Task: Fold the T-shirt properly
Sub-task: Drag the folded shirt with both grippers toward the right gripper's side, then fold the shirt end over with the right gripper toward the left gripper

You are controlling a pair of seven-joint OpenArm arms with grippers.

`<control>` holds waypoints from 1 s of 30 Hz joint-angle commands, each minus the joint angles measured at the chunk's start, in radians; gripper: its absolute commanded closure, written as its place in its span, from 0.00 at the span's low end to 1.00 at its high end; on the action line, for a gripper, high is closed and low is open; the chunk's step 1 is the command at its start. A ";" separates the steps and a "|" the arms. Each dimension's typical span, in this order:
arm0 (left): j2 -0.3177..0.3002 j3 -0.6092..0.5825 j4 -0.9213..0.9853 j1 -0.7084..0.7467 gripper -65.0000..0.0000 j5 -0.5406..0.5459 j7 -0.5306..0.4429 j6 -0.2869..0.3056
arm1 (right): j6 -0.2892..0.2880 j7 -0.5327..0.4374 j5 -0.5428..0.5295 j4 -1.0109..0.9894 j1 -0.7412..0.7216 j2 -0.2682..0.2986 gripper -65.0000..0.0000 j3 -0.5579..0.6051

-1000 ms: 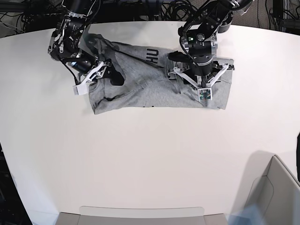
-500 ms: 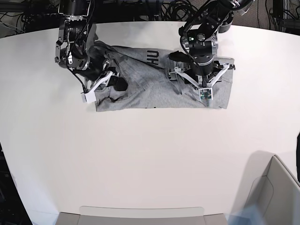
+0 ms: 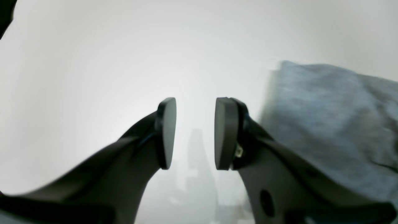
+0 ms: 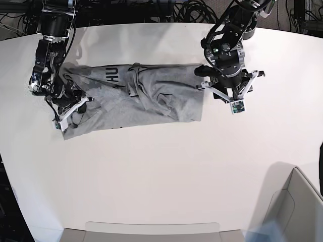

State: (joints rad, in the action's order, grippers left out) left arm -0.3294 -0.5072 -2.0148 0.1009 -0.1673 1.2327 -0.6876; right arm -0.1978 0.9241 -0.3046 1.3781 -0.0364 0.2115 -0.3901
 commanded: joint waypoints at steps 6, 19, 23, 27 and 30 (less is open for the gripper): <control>-0.007 0.117 -0.019 0.058 0.66 -0.011 -0.011 -0.011 | 0.027 0.045 0.344 0.255 -0.004 -0.094 1.00 0.003; -0.049 0.180 -0.017 0.122 0.66 -0.004 -0.020 -0.011 | 0.027 0.046 0.927 0.499 0.037 -0.364 1.00 0.457; -0.050 0.180 -0.016 0.122 0.66 -0.004 -0.020 -0.011 | 0.028 0.048 0.984 0.481 0.053 -0.366 1.00 0.564; -0.050 0.180 -0.016 0.122 0.66 -0.004 -0.020 -0.011 | 0.047 0.051 0.988 0.422 0.054 -0.367 1.00 0.616; -0.050 0.180 -0.016 0.122 0.66 -0.004 -0.021 -0.011 | 0.126 0.082 0.988 0.357 0.053 -0.366 1.00 0.664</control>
State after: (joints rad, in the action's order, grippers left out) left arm -0.3717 -0.3325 -2.0155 0.2295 -0.1562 1.2263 -0.6876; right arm -0.0742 1.0187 0.6773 1.7176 0.0330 -0.1444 0.2687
